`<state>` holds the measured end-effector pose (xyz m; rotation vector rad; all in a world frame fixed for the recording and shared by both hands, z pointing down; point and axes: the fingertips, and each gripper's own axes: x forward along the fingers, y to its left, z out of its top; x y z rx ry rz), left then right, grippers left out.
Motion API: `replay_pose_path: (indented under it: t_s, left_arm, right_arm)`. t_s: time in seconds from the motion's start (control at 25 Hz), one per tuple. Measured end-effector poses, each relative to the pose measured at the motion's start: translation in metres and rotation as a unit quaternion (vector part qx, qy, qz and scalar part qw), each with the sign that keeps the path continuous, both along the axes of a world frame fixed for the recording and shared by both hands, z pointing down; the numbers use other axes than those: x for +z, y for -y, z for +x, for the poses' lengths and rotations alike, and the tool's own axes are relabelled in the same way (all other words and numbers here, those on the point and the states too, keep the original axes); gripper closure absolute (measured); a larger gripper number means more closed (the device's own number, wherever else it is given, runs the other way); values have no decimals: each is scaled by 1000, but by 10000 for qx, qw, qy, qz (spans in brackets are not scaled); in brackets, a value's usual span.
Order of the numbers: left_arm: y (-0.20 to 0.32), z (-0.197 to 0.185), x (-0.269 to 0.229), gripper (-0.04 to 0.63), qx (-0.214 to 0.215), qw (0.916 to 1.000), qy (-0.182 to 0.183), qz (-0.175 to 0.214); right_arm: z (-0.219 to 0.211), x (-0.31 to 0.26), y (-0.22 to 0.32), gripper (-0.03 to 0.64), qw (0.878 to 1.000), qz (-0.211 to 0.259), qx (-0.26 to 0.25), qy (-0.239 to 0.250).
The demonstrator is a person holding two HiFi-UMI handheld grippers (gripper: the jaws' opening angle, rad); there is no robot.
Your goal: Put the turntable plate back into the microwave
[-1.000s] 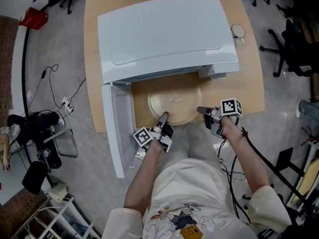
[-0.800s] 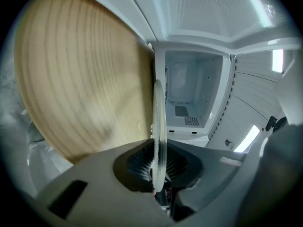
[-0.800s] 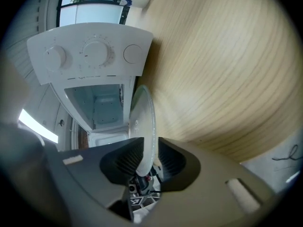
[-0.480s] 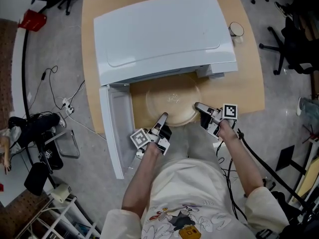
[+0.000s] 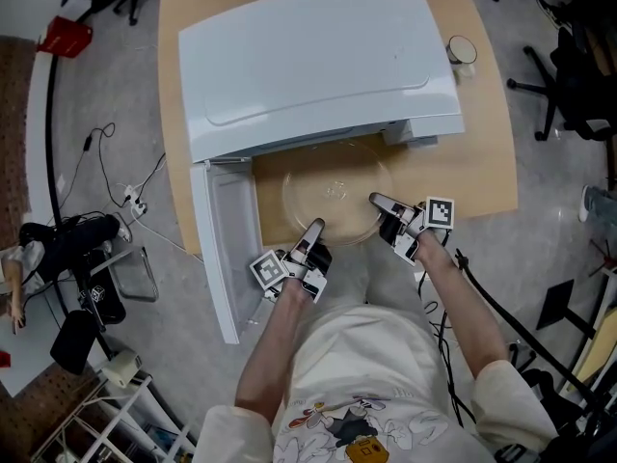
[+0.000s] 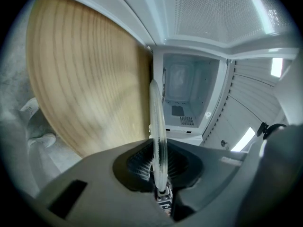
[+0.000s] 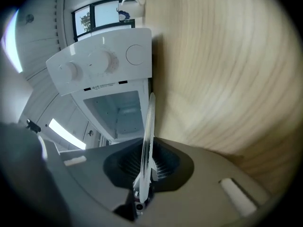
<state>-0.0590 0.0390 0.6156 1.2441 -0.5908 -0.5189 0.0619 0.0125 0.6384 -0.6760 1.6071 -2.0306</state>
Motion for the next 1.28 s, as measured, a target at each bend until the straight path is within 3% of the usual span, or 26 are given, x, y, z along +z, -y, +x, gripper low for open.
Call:
replay_pose_path:
  t_s: [0.28, 0.4, 0.56, 0.76, 0.84, 1.04, 1.28]
  left_arm:
    - [-19, 0, -16, 563, -32, 9997, 56, 237]
    - [-18, -2, -28, 561, -306, 9985, 242, 377]
    - [-12, -10, -40, 560, -982, 9922, 648, 410]
    - [10, -14, -49, 555, -1348, 9775, 1529, 540]
    - [22, -15, -51, 555, -1558, 9717, 1685, 562]
    - [49, -26, -57, 563, -2226, 9651, 1244, 591]
    - [70, -42, -44, 566, -2665, 9553, 1098, 653]
  right_arm:
    - [0, -34, -15, 573, 9983, 553, -40, -150]
    - [1, -46, -18, 570, 9970, 718, 188, -213]
    - [-1, -56, -21, 561, 9943, 829, 575, -332]
    - [1, -63, -14, 554, 9894, 826, 1148, -331]
    - [0, -67, -7, 554, 9866, 872, 1341, -319]
    - [-14, -67, 8, 554, 9824, 950, 1555, -405]
    - [-27, -58, 27, 558, 9786, 1052, 1701, -482]
